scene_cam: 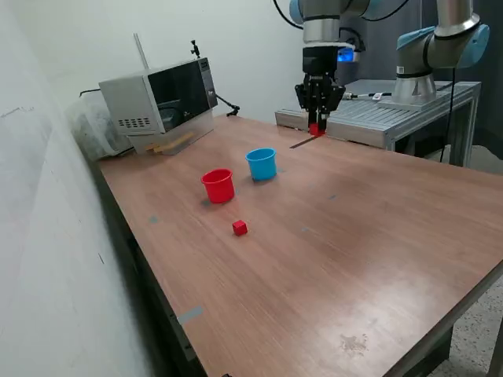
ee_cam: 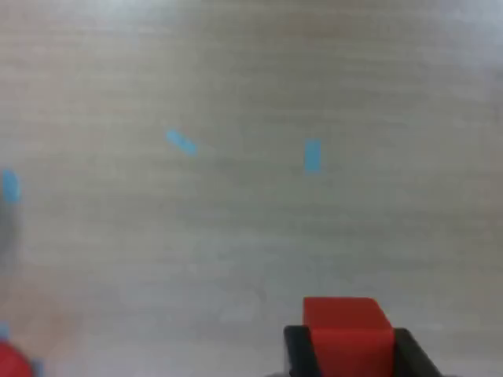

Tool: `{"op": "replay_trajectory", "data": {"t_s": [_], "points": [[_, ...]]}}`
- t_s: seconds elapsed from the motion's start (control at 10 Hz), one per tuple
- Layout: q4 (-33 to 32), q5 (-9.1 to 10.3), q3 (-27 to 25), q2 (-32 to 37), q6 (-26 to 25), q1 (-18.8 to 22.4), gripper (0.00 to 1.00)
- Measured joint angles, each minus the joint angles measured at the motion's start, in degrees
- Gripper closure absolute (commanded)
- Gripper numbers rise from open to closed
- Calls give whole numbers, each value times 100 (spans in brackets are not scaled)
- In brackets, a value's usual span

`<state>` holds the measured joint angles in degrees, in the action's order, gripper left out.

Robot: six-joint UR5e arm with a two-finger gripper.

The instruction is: Place red objects in the red bin, and blue objects in the blue bin.

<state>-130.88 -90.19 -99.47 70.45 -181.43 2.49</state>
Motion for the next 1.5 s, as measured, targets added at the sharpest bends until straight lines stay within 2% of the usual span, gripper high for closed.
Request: {"op": "replay_trajectory", "data": {"t_s": [0.3,0.6,0.8,1.0,1.5], "points": [[154,-113,948,-288,10,-160,100],[426,-288,1927,-1082,13,-888,100],[491,-335,2128,-1431,18,-1267,100],[498,-344,2192,-1653,24,-1479,100],[459,-312,2504,-2067,62,-1582,100]]}}
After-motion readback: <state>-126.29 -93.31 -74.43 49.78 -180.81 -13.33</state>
